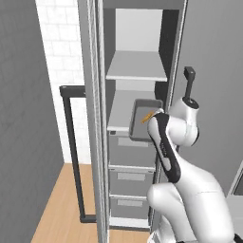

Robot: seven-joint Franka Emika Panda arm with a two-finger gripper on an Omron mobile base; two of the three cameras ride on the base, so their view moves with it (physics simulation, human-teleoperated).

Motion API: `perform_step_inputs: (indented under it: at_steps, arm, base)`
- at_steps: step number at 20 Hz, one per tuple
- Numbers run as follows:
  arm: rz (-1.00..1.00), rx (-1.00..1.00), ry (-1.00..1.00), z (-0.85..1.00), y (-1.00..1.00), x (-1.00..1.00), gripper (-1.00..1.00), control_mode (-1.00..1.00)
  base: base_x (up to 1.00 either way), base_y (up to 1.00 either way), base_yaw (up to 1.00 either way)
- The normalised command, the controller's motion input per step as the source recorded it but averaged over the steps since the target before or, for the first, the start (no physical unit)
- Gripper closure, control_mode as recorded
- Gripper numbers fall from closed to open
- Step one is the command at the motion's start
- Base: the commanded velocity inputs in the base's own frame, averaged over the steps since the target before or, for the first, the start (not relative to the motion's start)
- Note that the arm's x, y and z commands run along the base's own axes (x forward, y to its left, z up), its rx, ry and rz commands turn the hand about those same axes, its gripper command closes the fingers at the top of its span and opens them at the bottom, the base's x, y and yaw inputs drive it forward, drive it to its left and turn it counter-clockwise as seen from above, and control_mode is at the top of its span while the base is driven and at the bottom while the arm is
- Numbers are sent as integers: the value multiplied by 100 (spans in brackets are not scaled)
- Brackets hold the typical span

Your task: Take the meat container that has the shrimp and place it on the second highest rack of the freezer. Then take the vegetable container that has the lime and cucumber and place it on the highest rack of the freezer.

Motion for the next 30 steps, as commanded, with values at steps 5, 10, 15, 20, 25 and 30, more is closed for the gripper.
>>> perform_step_inputs:
  at_steps: [5, 10, 15, 20, 25, 30]
  arm:
    - [-19, 0, 10, 0, 18, 94, 100, -100]
    - [-4, 0, 15, 0, -6, 83, 100, -100]
    - [0, 0, 17, 0, -19, 72, 100, -100]
    - [0, 0, 8, -4, -31, 46, 100, -100]
    - [0, -2, 15, -32, -8, 65, 100, -100]
    - [1, -1, 6, -65, 0, 30, 100, -100]
  base:
    - [0, 0, 0]
    - [0, 0, 0]
    - [0, 0, 0]
    - [0, 0, 0]
    - [0, 0, 0]
    - [0, 0, 0]
